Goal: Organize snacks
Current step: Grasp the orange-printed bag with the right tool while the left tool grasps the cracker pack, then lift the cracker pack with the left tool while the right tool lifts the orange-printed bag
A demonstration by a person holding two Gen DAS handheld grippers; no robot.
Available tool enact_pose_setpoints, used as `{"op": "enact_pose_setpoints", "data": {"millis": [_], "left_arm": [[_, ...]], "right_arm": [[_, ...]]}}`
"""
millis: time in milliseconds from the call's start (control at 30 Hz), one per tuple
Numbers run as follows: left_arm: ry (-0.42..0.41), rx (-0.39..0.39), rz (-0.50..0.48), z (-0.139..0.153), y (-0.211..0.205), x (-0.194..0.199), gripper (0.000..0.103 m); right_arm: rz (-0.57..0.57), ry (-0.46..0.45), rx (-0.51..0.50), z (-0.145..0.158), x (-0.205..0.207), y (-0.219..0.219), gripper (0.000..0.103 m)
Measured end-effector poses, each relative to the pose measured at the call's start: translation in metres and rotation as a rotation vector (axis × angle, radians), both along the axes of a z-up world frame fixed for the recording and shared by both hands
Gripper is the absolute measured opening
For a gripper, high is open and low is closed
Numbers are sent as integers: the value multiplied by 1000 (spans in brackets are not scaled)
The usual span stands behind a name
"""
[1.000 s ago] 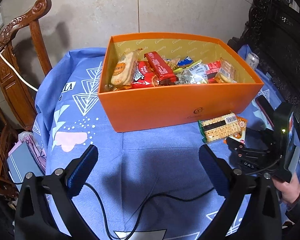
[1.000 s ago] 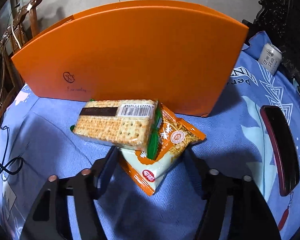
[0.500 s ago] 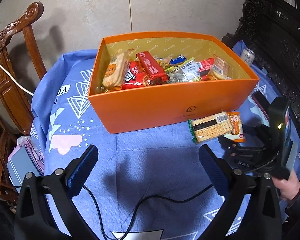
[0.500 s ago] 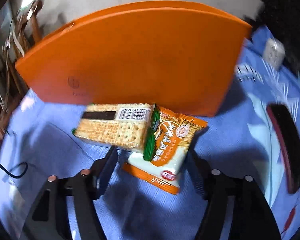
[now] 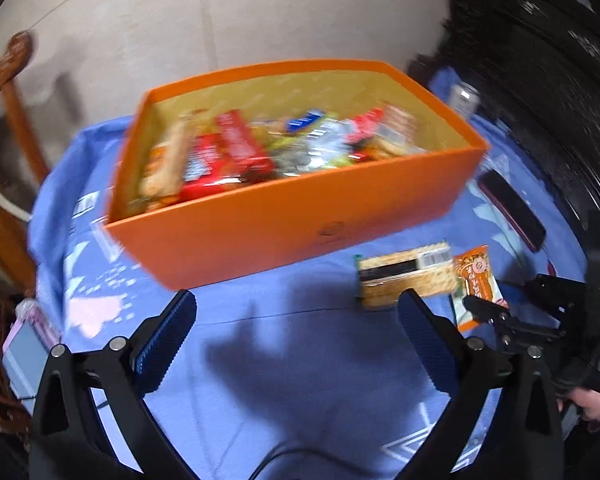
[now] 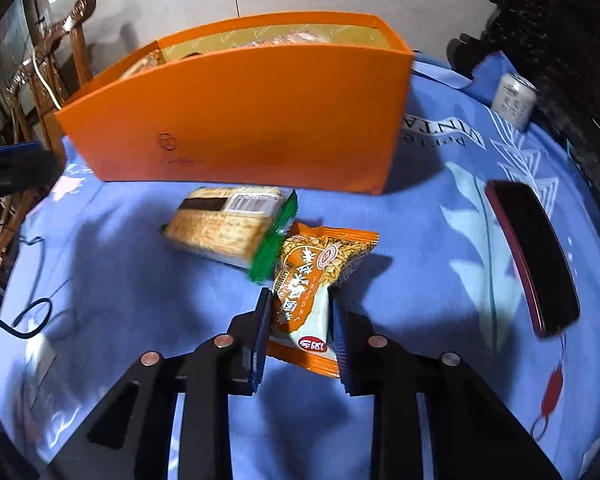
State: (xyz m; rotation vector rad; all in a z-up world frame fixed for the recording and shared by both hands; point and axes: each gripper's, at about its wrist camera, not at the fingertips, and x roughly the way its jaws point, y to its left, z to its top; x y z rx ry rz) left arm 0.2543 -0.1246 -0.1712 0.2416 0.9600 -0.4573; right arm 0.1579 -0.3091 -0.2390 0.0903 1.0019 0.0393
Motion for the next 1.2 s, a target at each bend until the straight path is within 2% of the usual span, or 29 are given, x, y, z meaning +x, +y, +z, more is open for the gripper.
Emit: {"op": "enact_pose_setpoints", "data": {"millis": [67,233,300,367,433,567,700,1067,1200], "left_arm": [[-1,1,-84,-6,-19,-3,99],[-49,42,-376,-24,-69,-11,99],[-68,77,-469,-34,-82,-16,99],[-50,105,-513,-44,-92,-16,99],[-7,105,-515,-55,-98,-14,99],[116,59,-439,-73,-102,-5,99],[164,69,-426,-88,-107,-8,99],[167,86,-402,-100,-130,-5,99],[120,107,-400,-103,-133,-9,97]], "right_arm": [[-16,5,25,2,-7,-6,28],[-48,19,99,0,-28,-17,28],[-64,23,128,-1,-31,-20,28],[-75,21,130,-2,-34,-22,28],[-85,20,135,-3,-34,-23,28],[-90,26,143,-7,-34,-23,28],[-97,29,161,-9,-33,-26,28],[-131,32,189,-12,-36,-32,28],[-135,26,191,-11,-37,-33,28]]}}
